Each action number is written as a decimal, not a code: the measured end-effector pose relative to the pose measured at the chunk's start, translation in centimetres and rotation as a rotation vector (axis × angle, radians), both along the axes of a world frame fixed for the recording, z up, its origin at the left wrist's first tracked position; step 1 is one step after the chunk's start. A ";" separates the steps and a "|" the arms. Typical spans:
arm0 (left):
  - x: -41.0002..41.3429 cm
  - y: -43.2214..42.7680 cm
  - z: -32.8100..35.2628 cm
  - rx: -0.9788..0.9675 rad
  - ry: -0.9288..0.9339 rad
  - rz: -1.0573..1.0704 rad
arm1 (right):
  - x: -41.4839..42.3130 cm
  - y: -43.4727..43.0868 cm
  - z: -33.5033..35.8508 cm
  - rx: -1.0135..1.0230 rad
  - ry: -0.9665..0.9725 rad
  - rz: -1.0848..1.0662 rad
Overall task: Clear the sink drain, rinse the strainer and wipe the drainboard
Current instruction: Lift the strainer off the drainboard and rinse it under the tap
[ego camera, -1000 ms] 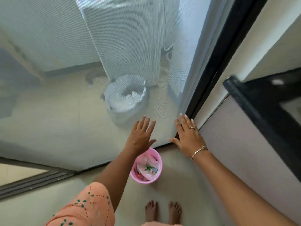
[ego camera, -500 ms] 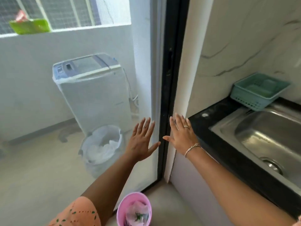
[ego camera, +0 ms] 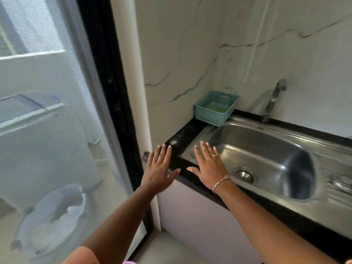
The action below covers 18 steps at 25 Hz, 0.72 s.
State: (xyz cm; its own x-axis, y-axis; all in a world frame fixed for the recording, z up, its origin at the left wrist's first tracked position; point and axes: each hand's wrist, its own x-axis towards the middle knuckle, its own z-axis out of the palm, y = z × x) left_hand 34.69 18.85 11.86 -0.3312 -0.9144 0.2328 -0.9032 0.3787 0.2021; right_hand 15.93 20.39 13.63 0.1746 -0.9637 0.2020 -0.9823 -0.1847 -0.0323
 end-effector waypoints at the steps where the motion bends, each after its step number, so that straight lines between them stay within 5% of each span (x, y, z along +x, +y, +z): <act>1: -1.8 -0.5 0.1 0.006 0.008 -0.031 | -1.9 0.1 0.0 0.002 0.000 -0.037; 18: -27.9 -9.5 -0.5 0.068 -0.097 -0.344 | -27.4 -3.6 -1.4 0.052 -0.082 -0.354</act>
State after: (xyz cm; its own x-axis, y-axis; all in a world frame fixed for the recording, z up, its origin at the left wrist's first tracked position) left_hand 6.79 9.36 11.36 -0.6395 -0.7581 0.1276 -0.7419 0.6521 0.1564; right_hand -11.45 16.82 12.21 -0.1866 -0.9708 0.1508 -0.9788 0.1705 -0.1138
